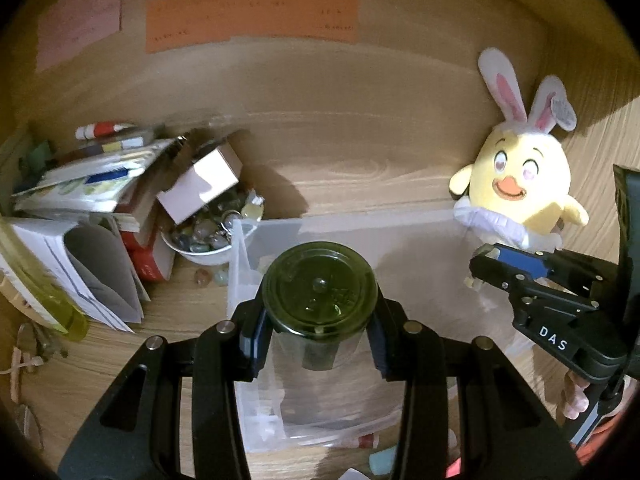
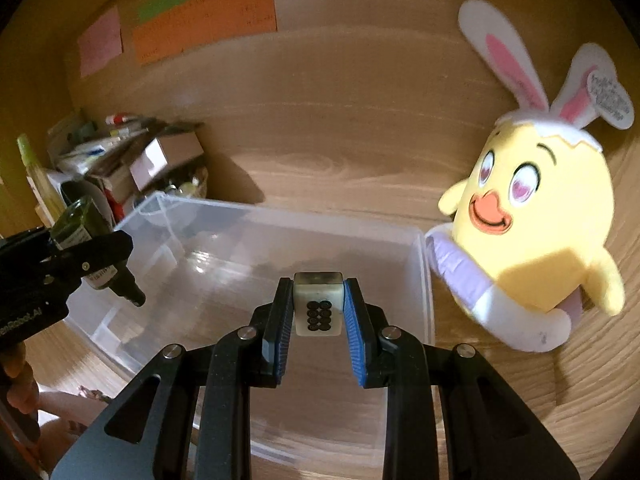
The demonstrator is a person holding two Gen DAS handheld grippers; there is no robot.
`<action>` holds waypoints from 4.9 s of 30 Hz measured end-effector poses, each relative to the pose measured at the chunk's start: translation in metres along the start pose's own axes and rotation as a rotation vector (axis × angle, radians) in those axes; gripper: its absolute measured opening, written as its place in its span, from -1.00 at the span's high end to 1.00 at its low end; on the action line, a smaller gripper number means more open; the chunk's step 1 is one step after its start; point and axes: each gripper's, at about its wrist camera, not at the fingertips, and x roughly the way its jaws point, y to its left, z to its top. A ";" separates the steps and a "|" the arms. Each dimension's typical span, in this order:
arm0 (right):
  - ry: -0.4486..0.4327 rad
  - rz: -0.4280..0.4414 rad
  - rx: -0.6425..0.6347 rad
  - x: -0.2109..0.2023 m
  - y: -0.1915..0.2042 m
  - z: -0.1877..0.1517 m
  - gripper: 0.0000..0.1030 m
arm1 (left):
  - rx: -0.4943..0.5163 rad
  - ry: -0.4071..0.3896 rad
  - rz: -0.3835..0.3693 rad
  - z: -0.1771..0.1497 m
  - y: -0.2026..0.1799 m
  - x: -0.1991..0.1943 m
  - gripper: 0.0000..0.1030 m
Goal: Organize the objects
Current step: 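Carry the bottle and tile over the clear box and open the right tool, then lower the green bottle into the clear box and open the left tool, then move both tools back toward the scattered items, then grasp the pink-white tube with the left tool while the right tool grasps the small stone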
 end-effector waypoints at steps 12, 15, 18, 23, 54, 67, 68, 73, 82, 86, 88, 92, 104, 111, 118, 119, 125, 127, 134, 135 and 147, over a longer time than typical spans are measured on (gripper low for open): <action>0.052 -0.013 -0.037 0.017 0.007 -0.006 0.56 | 0.033 0.047 -0.001 -0.004 -0.011 0.020 0.20; 0.060 -0.014 -0.043 0.019 0.009 -0.008 0.56 | 0.038 0.050 -0.001 -0.004 -0.010 0.021 0.19; 0.066 -0.010 -0.047 0.021 0.011 -0.009 0.56 | 0.040 0.054 -0.013 -0.003 -0.010 0.023 -0.02; 0.069 -0.008 -0.049 0.020 0.014 -0.009 0.56 | 0.076 0.040 -0.002 -0.006 -0.017 0.020 -0.36; -0.104 -0.015 -0.051 -0.070 0.020 -0.020 -0.59 | 0.102 -0.064 0.031 -0.026 -0.009 -0.073 -0.93; -0.083 0.047 -0.026 -0.089 0.022 -0.058 -0.60 | 0.080 -0.005 0.034 -0.073 0.011 -0.088 -0.93; -0.081 0.050 -0.021 -0.090 0.022 -0.062 -0.61 | 0.072 0.009 0.036 -0.079 0.015 -0.087 -0.93; -0.027 0.114 0.051 -0.085 0.018 -0.084 -0.61 | 0.031 0.084 0.053 -0.105 0.029 -0.078 -0.93; 0.065 0.104 0.086 -0.069 0.020 -0.119 -0.61 | -0.035 0.142 0.013 -0.130 0.039 -0.070 -0.93; 0.089 0.087 0.049 -0.073 0.023 -0.131 -0.60 | -0.021 0.170 0.023 -0.131 0.039 -0.063 -0.93; 0.102 0.085 0.035 -0.074 0.024 -0.138 -0.60 | -0.014 0.183 0.024 -0.130 0.038 -0.060 -0.93; 0.141 0.105 0.037 -0.070 0.024 -0.148 -0.58 | 0.009 0.201 0.012 -0.125 0.036 -0.052 -0.93; 0.162 0.151 -0.009 -0.070 0.037 -0.161 -0.09 | -0.016 0.228 -0.065 -0.127 0.046 -0.051 -0.84; 0.160 0.179 -0.028 -0.072 0.042 -0.160 0.09 | 0.029 0.255 -0.092 -0.129 0.038 -0.056 -0.42; 0.168 0.203 -0.034 -0.073 0.044 -0.163 0.09 | 0.089 0.270 -0.109 -0.132 0.025 -0.063 -0.36; 0.165 0.203 -0.034 -0.072 0.044 -0.163 0.09 | 0.096 0.276 -0.111 -0.132 0.024 -0.063 -0.36; 0.160 0.205 -0.028 -0.072 0.045 -0.164 0.09 | 0.083 0.305 -0.126 -0.128 0.027 -0.053 -0.17; 0.155 0.200 -0.030 -0.073 0.046 -0.165 0.10 | 0.087 0.300 -0.119 -0.124 0.027 -0.053 0.01; 0.141 0.159 -0.030 -0.076 0.042 -0.164 0.25 | 0.141 0.259 -0.100 -0.107 0.018 -0.053 0.02; 0.141 0.158 -0.026 -0.076 0.041 -0.164 0.25 | 0.157 0.263 -0.096 -0.105 0.015 -0.050 0.02; 0.139 0.122 0.013 -0.080 0.027 -0.166 0.25 | 0.256 0.346 -0.087 -0.103 0.002 -0.005 0.02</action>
